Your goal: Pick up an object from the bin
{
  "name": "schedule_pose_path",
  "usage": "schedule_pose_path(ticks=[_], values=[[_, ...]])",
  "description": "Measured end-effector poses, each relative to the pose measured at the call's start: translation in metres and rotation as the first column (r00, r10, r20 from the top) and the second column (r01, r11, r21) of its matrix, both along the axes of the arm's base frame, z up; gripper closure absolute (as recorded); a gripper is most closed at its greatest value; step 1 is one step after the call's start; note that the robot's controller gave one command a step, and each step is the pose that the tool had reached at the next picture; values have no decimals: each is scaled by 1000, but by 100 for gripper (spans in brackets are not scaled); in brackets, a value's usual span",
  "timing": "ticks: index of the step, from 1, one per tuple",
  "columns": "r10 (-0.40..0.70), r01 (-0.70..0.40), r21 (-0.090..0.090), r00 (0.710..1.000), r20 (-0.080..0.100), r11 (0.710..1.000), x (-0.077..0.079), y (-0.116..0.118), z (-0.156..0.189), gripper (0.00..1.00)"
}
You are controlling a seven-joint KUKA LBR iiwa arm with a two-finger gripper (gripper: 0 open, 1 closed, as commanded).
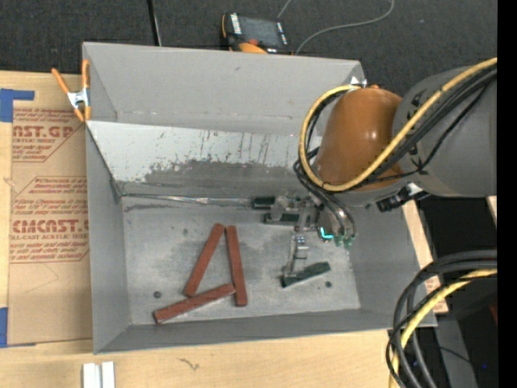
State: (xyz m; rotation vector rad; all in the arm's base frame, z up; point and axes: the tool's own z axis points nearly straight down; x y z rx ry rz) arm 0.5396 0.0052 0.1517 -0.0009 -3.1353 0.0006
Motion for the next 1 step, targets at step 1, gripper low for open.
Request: schedule_pose_path(ticks=[1], values=[[0,0,-2,1000,-4,1000,-46,-87,-77,0]])
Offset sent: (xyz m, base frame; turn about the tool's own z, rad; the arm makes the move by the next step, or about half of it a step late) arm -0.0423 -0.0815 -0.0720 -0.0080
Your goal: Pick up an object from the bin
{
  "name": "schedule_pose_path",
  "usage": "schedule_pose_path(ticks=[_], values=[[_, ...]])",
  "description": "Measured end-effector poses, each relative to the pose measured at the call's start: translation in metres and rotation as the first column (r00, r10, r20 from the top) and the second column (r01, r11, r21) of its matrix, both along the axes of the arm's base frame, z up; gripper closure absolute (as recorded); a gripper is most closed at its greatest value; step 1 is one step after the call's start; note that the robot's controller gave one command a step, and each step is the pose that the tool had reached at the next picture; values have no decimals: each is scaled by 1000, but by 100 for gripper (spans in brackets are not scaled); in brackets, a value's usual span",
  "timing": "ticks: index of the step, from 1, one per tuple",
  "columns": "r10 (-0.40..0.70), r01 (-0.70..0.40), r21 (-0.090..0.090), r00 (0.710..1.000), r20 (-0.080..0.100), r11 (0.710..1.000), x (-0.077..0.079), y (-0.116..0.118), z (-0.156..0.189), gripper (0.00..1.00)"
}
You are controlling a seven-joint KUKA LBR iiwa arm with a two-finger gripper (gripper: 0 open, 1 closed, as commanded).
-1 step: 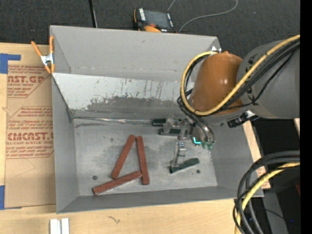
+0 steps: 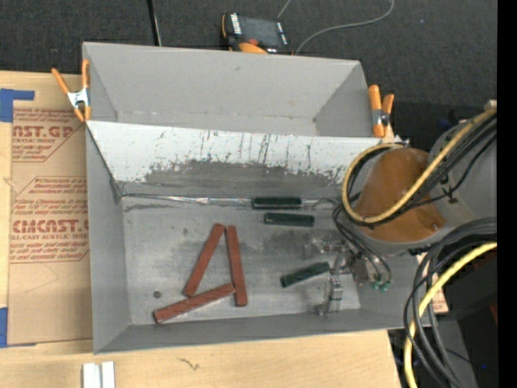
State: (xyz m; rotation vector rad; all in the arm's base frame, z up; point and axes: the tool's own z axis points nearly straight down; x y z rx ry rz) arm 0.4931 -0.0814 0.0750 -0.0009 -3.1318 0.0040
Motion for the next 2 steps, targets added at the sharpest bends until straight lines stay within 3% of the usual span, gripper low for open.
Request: schedule_pose_path(ticks=[1,2], values=[[7,-7,2,1000,9,1000,4,5,5,100],[166,-166,-2,986,22,986,49,-9,163,100]])
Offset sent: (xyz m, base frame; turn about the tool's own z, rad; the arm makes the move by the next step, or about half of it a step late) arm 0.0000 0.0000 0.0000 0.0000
